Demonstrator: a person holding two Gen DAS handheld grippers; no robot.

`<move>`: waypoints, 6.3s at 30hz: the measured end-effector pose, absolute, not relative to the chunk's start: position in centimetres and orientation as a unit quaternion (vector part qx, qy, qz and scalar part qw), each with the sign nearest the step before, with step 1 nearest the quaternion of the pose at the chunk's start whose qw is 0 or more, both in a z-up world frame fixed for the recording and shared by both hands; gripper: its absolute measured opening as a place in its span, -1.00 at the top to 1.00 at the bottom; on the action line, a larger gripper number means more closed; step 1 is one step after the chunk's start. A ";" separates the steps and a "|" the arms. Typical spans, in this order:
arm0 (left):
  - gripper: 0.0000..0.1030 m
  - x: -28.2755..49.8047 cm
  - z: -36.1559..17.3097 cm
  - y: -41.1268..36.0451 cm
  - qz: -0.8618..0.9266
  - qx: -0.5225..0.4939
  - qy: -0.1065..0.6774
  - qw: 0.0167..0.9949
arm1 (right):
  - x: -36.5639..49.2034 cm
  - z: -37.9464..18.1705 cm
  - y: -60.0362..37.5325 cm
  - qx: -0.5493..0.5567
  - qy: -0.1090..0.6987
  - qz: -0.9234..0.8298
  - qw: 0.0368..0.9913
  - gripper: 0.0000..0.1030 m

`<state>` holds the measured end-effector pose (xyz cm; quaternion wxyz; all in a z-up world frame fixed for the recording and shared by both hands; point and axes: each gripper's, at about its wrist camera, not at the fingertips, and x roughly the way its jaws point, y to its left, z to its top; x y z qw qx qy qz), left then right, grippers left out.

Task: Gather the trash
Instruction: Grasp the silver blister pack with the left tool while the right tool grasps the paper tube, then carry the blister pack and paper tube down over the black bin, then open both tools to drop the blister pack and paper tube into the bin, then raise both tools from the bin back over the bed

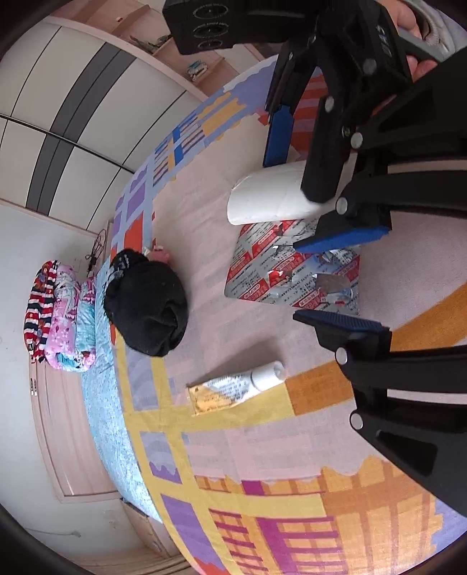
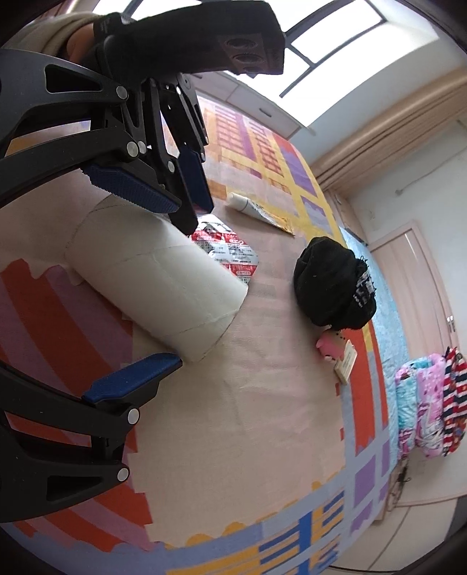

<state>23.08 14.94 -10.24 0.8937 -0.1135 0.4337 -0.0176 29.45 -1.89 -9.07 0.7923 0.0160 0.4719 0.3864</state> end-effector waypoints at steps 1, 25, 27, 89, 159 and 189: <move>0.49 23.1 -10.3 14.9 -0.018 -0.116 0.433 0.894 | 29.4 -9.1 -2.0 0.016 0.470 0.386 0.793 -0.55; 1.00 18.5 -5.3 13.8 0.009 -0.103 0.381 0.919 | 28.9 -7.7 -3.4 -0.002 0.460 0.375 0.805 -0.20; 1.00 18.0 -5.1 13.5 0.013 -0.093 0.380 0.920 | 28.5 -7.7 -3.0 -0.012 0.457 0.364 0.811 -0.20; 1.00 12.6 -2.5 7.4 0.003 -0.031 0.380 0.924 | 22.2 -3.1 -7.2 -0.061 0.393 0.387 0.832 0.38; 0.99 3.6 -21.7 -1.5 -0.054 -0.116 0.531 0.837 | 10.9 -22.1 -15.0 -0.130 0.590 0.390 0.695 0.17; 0.97 2.7 -13.7 -1.9 -0.054 -0.070 0.470 0.878 | 11.2 -14.6 -15.6 -0.126 0.514 0.422 0.736 0.11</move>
